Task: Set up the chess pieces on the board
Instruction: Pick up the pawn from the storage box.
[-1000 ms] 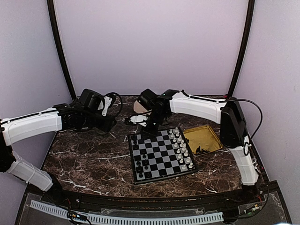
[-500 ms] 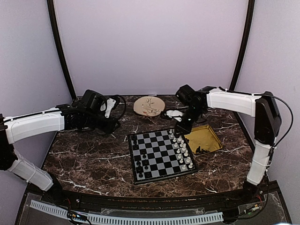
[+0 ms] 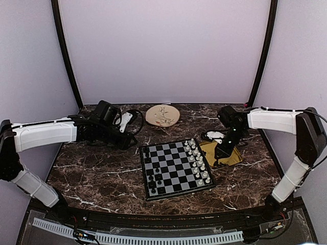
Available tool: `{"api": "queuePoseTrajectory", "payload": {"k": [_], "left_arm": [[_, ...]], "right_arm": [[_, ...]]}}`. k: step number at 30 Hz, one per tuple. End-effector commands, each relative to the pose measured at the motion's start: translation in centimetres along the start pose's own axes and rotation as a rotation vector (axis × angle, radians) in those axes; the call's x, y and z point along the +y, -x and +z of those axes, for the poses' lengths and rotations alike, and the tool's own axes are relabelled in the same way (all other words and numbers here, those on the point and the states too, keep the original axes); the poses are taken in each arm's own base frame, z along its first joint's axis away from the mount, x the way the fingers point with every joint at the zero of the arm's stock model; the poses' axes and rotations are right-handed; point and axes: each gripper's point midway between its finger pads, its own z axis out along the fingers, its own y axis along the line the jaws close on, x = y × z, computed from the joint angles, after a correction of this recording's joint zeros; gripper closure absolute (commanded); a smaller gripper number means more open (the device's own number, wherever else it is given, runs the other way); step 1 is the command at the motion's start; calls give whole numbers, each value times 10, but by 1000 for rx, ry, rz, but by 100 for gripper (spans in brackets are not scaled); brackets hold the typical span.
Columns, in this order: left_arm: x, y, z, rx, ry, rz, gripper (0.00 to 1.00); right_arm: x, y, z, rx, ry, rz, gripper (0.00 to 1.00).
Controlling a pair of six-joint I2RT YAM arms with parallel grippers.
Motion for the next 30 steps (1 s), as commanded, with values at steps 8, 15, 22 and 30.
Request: {"api": "queuePoseTrajectory", "payload": {"k": [8, 15, 22, 30], "left_arm": [[-6, 10, -6, -39, -26, 20, 64], [-7, 9, -6, -36, -28, 22, 64], [-8, 8, -5, -33, -31, 24, 64], [-10, 8, -5, -32, -38, 24, 64]], "right_arm": [[-4, -6, 18, 46, -1, 10, 84], [-8, -8, 26, 69, -4, 19, 85], [-13, -7, 31, 76, -10, 31, 89], [-17, -4, 33, 74, -11, 38, 88]]}}
